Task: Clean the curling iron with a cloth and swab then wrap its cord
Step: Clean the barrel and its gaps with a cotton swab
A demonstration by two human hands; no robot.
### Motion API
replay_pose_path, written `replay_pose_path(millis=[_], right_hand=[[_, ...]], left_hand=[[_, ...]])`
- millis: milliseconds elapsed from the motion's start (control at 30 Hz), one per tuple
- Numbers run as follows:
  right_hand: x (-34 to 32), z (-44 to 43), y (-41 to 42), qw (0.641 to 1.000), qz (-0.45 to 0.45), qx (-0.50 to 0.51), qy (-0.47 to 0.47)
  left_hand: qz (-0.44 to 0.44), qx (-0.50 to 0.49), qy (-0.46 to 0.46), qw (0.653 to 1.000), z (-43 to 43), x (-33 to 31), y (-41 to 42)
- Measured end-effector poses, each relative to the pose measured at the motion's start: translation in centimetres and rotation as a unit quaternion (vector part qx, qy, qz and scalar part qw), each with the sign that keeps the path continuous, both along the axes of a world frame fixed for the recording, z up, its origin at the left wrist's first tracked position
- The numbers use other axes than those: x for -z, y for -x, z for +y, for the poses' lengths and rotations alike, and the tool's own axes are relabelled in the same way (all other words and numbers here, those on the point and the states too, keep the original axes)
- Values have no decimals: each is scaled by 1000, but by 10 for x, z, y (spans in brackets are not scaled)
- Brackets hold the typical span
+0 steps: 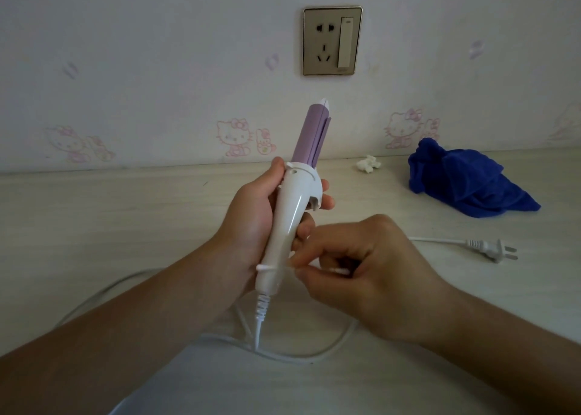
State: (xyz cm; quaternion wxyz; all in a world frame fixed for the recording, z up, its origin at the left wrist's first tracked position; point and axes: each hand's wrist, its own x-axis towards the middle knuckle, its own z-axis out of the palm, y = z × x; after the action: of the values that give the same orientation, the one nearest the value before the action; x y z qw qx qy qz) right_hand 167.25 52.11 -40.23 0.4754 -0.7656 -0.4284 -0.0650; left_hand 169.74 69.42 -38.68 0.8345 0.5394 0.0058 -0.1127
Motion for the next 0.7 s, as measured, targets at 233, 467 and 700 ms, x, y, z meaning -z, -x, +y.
replay_pose_path(millis=[233, 467, 700], right_hand=[[-2, -4, -5, 1000, 5, 14, -9], [-10, -14, -23, 990, -3, 132, -55], [-12, -9, -16, 995, -32, 85, -46]], left_hand=[[8, -23, -5, 1000, -3, 3, 0], [-21, -22, -103, 994, -7, 0, 9], [2, -27, -113, 993, -6, -8, 11]])
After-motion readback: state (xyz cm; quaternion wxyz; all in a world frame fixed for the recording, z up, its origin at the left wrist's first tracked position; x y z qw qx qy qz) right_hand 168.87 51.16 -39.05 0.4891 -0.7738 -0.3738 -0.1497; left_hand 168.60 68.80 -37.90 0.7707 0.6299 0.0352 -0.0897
